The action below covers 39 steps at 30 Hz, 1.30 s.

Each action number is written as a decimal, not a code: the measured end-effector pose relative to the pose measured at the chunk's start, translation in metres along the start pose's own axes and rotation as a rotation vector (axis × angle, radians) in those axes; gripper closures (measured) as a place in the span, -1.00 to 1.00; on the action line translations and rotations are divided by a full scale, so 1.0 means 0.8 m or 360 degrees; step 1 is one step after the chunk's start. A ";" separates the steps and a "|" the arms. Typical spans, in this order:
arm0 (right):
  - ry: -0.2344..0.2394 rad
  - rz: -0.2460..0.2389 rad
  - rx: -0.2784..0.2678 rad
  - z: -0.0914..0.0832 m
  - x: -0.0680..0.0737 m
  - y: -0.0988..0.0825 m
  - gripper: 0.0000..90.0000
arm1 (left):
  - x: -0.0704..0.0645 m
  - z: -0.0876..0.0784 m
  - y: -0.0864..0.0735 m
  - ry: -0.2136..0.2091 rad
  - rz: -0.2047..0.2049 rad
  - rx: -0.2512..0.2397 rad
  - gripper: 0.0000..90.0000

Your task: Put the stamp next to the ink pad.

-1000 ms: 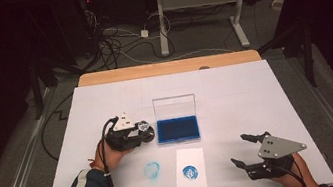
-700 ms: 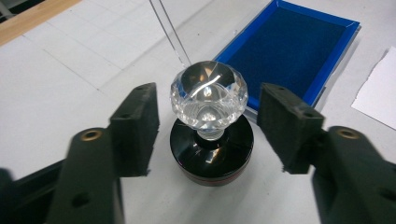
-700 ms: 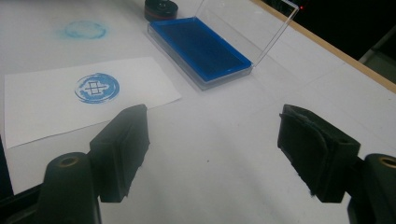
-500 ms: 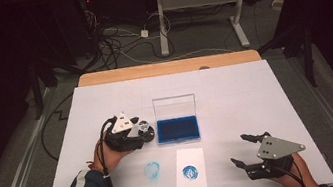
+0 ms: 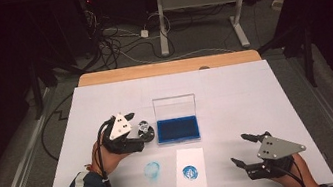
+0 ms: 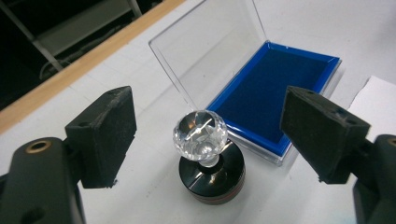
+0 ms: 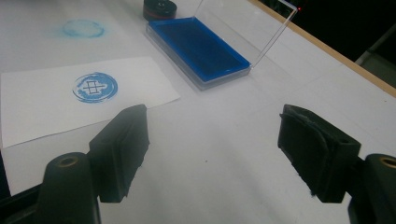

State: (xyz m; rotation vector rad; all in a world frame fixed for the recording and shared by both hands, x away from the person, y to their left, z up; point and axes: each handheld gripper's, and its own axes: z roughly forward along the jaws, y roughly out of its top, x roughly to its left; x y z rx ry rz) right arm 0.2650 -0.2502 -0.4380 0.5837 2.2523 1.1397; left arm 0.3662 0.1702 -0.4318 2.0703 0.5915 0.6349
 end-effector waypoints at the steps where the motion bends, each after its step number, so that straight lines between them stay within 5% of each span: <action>1: 0.0002 -0.0003 -0.0005 0.000 0.000 0.000 -0.45 | -0.001 -0.003 0.001 0.0007 0.0008 -0.0009 -0.60; 10: -0.0014 -0.0010 -0.0018 -0.001 0.001 0.001 -0.46 | -0.010 -0.026 0.004 0.0017 0.0046 -0.0084 -0.67; 24: -0.0029 -0.0016 -0.0037 -0.004 0.002 0.003 -0.46 | -0.035 -0.046 0.006 0.0014 0.0132 -0.0093 -0.67; 39: -0.0068 -0.0012 -0.0112 -0.011 0.002 0.004 -0.53 | -0.051 -0.066 -0.015 0.0023 0.0145 -0.0104 -0.67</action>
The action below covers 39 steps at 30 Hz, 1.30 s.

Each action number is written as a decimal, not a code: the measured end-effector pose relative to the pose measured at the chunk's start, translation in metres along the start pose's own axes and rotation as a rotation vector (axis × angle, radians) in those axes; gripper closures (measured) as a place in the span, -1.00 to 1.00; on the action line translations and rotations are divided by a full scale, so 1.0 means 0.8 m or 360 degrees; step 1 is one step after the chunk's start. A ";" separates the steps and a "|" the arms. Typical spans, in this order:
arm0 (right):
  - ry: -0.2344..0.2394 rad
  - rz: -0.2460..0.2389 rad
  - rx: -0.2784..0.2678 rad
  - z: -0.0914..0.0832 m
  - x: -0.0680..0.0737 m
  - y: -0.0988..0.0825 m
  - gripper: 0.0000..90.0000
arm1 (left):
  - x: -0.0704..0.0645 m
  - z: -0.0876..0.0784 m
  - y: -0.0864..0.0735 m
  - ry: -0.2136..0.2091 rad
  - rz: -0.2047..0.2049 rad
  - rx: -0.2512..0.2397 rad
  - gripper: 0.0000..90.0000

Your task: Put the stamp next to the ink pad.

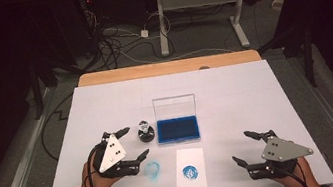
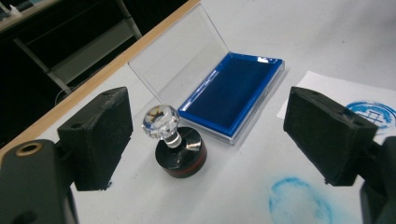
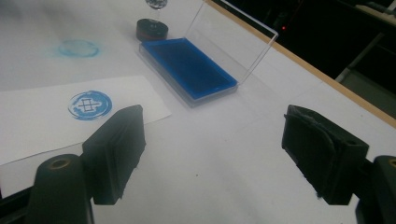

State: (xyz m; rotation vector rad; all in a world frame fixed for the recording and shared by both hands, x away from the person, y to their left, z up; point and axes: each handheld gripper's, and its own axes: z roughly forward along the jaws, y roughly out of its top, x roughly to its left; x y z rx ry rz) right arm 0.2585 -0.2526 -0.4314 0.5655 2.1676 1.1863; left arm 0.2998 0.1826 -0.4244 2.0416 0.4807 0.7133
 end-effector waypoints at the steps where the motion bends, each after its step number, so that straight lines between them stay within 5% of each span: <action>1: -0.0010 0.0000 -0.0003 -0.001 0.000 0.000 -0.54 | -0.001 -0.002 -0.003 0.0002 -0.0010 -0.0011 -0.67; 21: -0.0250 0.0083 -0.0110 -0.020 -0.013 -0.013 -0.64 | -0.009 -0.021 -0.055 0.0107 -0.0106 0.0108 -0.67; 24: -0.0268 0.0090 -0.0105 -0.021 -0.013 -0.017 -0.64 | -0.011 -0.021 -0.065 0.0100 -0.0167 0.0106 -0.67; 39: -0.0275 0.0113 -0.0091 -0.026 -0.008 -0.037 -0.64 | -0.024 -0.024 -0.090 0.0073 -0.0197 0.0227 -0.67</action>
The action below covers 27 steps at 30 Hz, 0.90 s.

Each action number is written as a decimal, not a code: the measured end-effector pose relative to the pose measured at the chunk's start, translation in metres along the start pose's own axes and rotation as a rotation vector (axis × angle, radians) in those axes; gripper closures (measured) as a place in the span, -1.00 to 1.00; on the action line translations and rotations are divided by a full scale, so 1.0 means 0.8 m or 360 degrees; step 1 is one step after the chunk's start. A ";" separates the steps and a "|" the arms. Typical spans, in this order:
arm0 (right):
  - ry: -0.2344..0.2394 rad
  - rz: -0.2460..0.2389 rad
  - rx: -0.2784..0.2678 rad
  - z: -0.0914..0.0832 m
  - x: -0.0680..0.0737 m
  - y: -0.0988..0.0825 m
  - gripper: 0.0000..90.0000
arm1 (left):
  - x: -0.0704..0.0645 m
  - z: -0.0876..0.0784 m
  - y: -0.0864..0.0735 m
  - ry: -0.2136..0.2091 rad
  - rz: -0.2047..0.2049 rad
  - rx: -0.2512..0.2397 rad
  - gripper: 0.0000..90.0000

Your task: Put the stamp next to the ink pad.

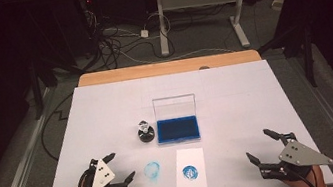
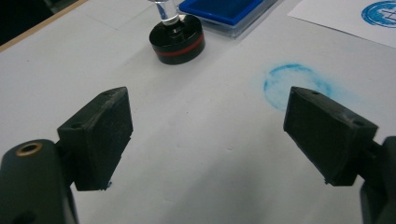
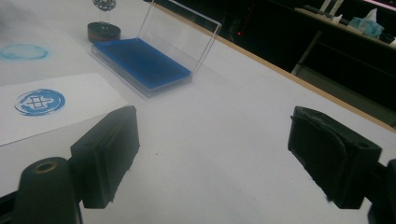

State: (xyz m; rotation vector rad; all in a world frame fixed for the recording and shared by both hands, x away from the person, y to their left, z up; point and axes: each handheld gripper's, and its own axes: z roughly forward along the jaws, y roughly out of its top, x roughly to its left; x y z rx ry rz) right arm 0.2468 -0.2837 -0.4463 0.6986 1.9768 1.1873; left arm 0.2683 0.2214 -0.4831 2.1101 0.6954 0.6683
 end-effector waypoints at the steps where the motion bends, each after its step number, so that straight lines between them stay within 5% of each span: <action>1: 0.0003 -0.0001 0.0000 0.000 0.000 0.000 -0.64 | 0.000 0.000 0.000 0.0007 0.0003 0.0000 -0.67; 27: 0.0014 -0.0059 -0.0004 0.005 0.005 0.005 -0.64 | -0.002 0.002 0.001 -0.0022 0.0044 -0.0006 -0.67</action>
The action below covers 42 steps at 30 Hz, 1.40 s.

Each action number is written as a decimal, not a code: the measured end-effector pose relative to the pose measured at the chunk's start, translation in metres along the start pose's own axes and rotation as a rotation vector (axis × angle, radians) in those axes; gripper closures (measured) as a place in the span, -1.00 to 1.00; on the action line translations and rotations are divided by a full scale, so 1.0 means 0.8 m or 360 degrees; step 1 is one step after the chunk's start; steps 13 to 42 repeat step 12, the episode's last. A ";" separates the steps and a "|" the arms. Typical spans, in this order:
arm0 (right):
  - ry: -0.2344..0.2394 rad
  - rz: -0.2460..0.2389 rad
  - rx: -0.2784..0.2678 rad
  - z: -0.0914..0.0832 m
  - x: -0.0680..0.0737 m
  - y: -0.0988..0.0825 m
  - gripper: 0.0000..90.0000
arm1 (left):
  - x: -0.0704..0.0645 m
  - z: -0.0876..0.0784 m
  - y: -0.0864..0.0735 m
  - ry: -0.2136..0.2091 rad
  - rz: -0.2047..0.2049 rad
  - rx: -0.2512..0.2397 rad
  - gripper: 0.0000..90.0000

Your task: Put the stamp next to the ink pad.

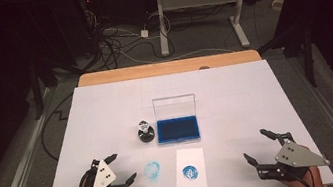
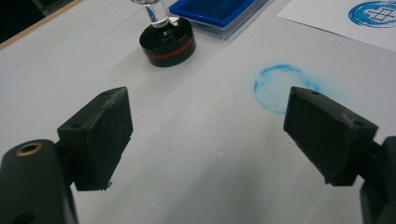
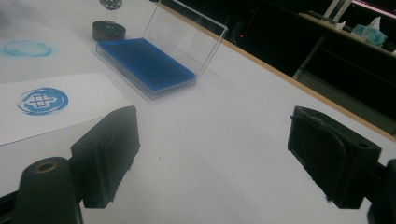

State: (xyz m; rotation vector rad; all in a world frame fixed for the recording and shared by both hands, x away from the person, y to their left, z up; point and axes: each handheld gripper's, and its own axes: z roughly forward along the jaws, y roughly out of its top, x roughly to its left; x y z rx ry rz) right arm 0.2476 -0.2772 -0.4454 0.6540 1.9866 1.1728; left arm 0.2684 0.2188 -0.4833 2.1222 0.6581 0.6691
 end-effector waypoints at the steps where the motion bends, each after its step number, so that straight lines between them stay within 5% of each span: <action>1: -0.0002 0.0006 0.0003 0.001 -0.001 0.000 -0.64 | 0.000 0.001 0.000 -0.0001 0.0000 0.0003 -0.67; 42: 0.0007 0.0028 0.0024 0.008 -0.006 -0.005 -0.63 | 0.008 0.001 -0.001 0.0000 -0.0031 -0.0028 -0.67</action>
